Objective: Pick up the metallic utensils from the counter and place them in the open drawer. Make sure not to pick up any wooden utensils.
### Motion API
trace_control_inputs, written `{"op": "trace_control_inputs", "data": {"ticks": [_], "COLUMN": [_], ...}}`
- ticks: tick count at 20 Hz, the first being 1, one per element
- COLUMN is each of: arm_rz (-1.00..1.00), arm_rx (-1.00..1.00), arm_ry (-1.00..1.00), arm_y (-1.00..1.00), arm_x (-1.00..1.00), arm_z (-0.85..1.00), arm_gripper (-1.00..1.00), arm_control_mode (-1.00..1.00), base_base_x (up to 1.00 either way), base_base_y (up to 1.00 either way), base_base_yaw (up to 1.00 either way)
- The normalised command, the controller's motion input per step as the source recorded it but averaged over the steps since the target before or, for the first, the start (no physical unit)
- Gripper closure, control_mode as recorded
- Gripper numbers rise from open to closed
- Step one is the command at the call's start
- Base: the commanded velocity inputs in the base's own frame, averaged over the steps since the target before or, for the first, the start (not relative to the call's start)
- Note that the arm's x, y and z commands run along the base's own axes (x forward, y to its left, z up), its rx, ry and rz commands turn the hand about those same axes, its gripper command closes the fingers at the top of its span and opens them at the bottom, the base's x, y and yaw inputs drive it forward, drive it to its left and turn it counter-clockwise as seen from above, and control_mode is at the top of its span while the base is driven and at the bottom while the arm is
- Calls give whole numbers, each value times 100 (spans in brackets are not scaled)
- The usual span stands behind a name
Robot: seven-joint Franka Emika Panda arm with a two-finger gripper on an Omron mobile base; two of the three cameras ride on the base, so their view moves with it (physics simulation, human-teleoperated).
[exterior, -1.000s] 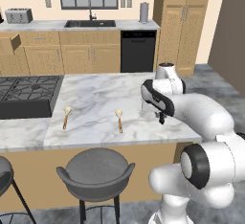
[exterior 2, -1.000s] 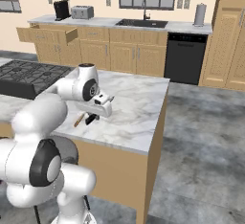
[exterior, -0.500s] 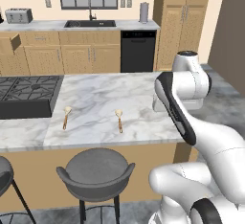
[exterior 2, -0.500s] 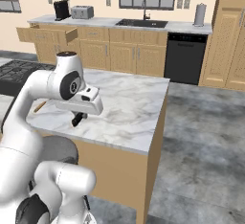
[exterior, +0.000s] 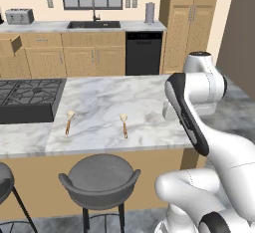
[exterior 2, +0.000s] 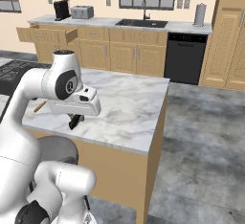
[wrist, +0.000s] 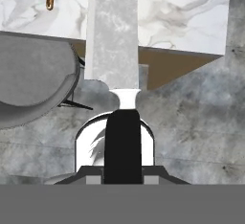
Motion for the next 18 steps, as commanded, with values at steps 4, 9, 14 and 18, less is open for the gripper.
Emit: {"op": "trace_control_inputs", "data": {"ticks": [4,9,14,18], "arm_rz": [0,0,0,0], "arm_rx": [0,0,0,0], "arm_ry": [0,0,0,0], "arm_y": [0,0,-14,0], "arm_x": [0,0,-5,0], "arm_z": [0,0,0,0], "arm_gripper": [100,100,100,100], "arm_control_mode": [-100,-100,100,100], "base_base_x": [0,0,-3,-61], "base_base_y": [0,0,-14,-97], "base_base_yaw": [0,0,0,0]}}
